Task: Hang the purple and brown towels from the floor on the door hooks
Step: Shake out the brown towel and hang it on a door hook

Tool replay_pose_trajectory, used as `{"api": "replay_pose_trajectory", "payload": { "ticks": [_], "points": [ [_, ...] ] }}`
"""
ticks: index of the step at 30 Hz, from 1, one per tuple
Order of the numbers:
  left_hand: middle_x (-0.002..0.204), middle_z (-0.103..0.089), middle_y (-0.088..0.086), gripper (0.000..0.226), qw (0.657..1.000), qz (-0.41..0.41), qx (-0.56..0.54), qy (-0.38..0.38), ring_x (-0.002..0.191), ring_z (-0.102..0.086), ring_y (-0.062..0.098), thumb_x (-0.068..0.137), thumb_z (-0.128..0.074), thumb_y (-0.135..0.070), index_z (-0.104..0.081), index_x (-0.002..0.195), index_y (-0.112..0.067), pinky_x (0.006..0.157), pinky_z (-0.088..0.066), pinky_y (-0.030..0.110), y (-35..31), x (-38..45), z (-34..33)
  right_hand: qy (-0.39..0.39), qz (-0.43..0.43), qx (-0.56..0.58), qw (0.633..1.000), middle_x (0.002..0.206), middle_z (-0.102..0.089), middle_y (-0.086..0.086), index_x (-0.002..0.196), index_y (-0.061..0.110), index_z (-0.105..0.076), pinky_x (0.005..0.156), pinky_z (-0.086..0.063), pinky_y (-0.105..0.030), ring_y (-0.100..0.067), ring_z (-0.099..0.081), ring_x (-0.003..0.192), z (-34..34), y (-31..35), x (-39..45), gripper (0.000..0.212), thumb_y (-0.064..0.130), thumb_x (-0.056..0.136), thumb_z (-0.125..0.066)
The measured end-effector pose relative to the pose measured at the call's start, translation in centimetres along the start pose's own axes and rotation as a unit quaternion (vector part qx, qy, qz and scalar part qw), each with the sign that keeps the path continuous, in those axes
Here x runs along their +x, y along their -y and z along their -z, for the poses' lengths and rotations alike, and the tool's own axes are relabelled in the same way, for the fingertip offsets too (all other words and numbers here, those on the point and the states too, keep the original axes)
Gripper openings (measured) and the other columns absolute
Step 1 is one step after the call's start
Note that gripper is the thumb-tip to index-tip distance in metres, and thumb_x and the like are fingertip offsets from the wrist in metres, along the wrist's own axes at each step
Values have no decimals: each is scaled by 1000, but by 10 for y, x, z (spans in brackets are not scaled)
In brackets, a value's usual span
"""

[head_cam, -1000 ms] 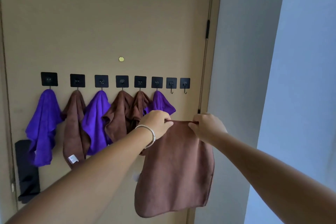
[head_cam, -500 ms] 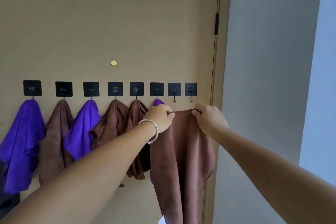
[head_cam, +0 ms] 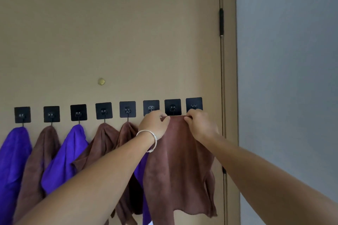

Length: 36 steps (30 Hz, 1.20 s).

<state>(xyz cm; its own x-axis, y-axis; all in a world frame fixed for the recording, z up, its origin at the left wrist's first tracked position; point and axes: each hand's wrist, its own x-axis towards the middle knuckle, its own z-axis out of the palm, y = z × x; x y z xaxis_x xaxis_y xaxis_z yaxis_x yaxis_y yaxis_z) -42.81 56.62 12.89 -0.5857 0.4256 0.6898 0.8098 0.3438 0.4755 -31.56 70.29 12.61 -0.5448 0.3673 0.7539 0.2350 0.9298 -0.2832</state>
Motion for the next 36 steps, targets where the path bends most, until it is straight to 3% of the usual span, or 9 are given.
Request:
{"api": "replay_pose_trajectory", "payload": {
  "ticks": [7,13,18,22,25,28,33,36],
  "points": [
    [83,-67,-12,18,998,0,47,-30,85,-61,12,91,-52,-41,-64,83,-30,74,-51,33,20,28,-19,-14,54,-78,995,93,-60,-4,99,15,-61,67,-49,-36,-26,-59,82,-25,-11,40,22,29,99,-45],
    [90,-68,-6,18,992,-39,113,-41,87,-62,23,91,-51,-40,-63,89,-27,70,-48,32,32,38,-32,-39,76,-148,985,90,-63,-4,93,15,-60,58,-39,-31,-25,-61,79,-46,-12,52,18,28,97,-49],
    [101,-64,-3,22,971,-98,217,-28,91,-62,23,94,-45,-38,-63,94,-24,69,-44,32,34,40,-41,-57,83,-225,969,89,-64,-1,89,18,-61,70,-35,-32,-23,-53,85,-67,-14,38,11,19,93,-51],
    [110,-49,2,10,968,-119,222,-6,86,-60,29,93,-45,-24,-53,97,-21,65,-36,34,29,31,-52,-78,63,-206,973,90,-57,0,92,24,-65,77,-35,-31,-21,-49,88,-79,-9,24,13,21,90,-53],
    [115,-53,5,17,979,-105,172,19,93,-58,32,92,-39,-11,-51,103,-17,72,-39,37,29,23,-63,-59,56,-150,985,88,-58,1,96,24,-66,72,-41,-30,-21,-53,83,-80,-5,18,19,18,91,-49],
    [112,-61,7,23,995,-45,71,47,102,-58,33,89,-38,-11,-52,106,-17,84,-45,37,31,13,-71,-28,-27,15,999,93,-63,1,101,23,-61,72,-48,-35,-21,-58,84,-78,-10,10,20,22,93,-43],
    [114,-60,6,31,992,20,-48,113,107,-57,28,85,-43,-10,-50,114,-19,90,-45,32,32,5,-78,3,-17,77,997,105,-62,-5,109,17,-60,76,-47,-37,-25,-58,90,-94,-21,-17,25,18,96,-39],
    [115,-59,13,37,971,100,-80,203,106,-58,32,82,-39,-3,-49,116,-13,86,-53,38,38,7,-68,32,-26,144,989,109,-64,-3,114,17,-59,82,-46,-34,-21,-58,94,-101,-23,-28,26,21,97,-40]
  ]
}}
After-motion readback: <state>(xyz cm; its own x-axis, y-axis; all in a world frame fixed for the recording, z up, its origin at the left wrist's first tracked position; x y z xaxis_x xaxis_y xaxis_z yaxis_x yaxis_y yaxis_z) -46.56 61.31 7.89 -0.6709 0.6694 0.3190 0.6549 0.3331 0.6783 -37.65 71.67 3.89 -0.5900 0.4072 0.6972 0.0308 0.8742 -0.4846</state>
